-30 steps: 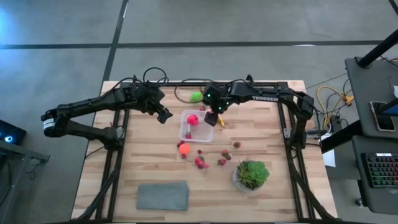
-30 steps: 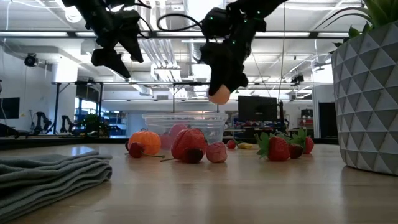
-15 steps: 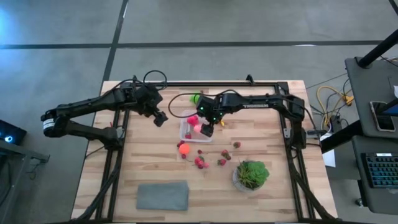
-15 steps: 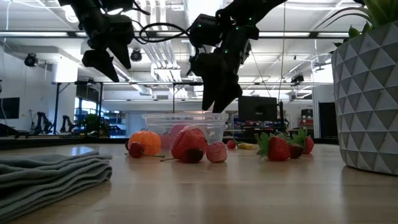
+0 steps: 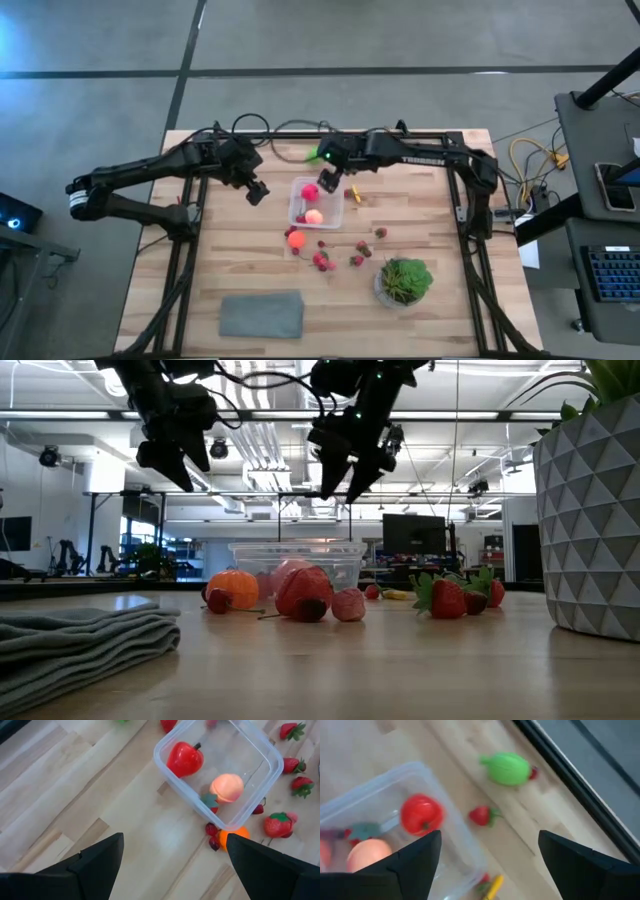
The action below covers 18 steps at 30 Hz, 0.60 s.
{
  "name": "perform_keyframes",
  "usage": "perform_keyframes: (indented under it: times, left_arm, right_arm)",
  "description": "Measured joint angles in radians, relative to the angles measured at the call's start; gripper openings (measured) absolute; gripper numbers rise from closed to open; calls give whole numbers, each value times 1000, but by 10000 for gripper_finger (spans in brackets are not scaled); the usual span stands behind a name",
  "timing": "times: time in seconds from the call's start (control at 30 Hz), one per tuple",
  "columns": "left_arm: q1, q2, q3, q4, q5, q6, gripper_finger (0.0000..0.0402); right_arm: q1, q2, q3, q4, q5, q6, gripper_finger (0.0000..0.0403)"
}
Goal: Pick and placing Produce into tupperware
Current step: Put the green melon into the transparent bin
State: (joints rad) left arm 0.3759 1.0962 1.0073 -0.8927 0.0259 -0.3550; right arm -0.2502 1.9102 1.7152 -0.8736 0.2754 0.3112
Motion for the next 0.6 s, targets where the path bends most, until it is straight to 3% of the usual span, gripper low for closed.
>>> perform_keyframes:
  times: [0.17,0.37,0.6]
  left_arm:
    - [2,74,0,46,-2,22,338]
    - [21,198,27,226,15,276,338]
    - [137,372,139,350,36,337,338]
  right_arm:
    - [-74,-8,15,-94,6,83,327]
    - [-124,-64,14,-250,42,83,329]
    - [-130,-201,-56,-306,121,99,332]
